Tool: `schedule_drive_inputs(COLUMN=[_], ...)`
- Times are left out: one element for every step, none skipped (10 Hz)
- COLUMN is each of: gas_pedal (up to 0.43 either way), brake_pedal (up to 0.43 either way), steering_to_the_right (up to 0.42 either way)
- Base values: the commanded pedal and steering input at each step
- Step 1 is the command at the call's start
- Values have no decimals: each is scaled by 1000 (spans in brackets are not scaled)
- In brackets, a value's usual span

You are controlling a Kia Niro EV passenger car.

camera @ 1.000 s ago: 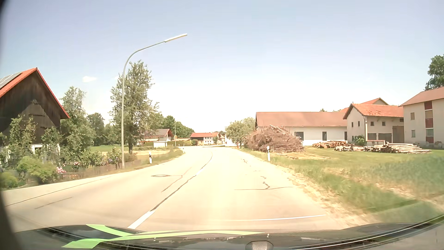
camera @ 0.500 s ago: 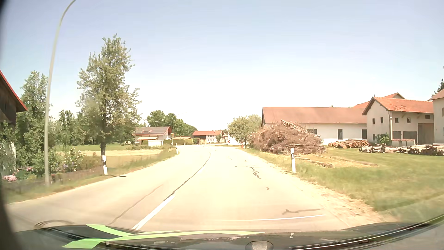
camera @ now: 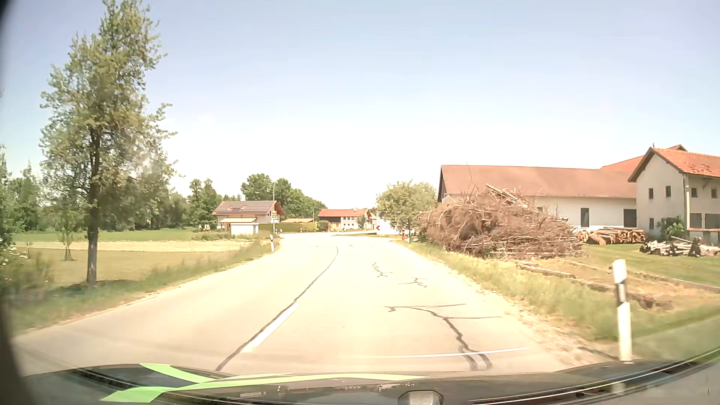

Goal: Follow the waypoints while adhering to traffic rules and regulations

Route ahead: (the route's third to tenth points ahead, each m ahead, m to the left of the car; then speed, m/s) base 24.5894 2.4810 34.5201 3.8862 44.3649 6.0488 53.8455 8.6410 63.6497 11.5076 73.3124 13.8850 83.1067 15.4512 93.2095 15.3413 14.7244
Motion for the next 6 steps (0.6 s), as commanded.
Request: schedule_drive_inputs(gas_pedal=[87,87,87,87,87,87], brake_pedal=[0,0,0,0,0,0], steering_to_the_right=[-15,-15,-15,-15,-15,-16])
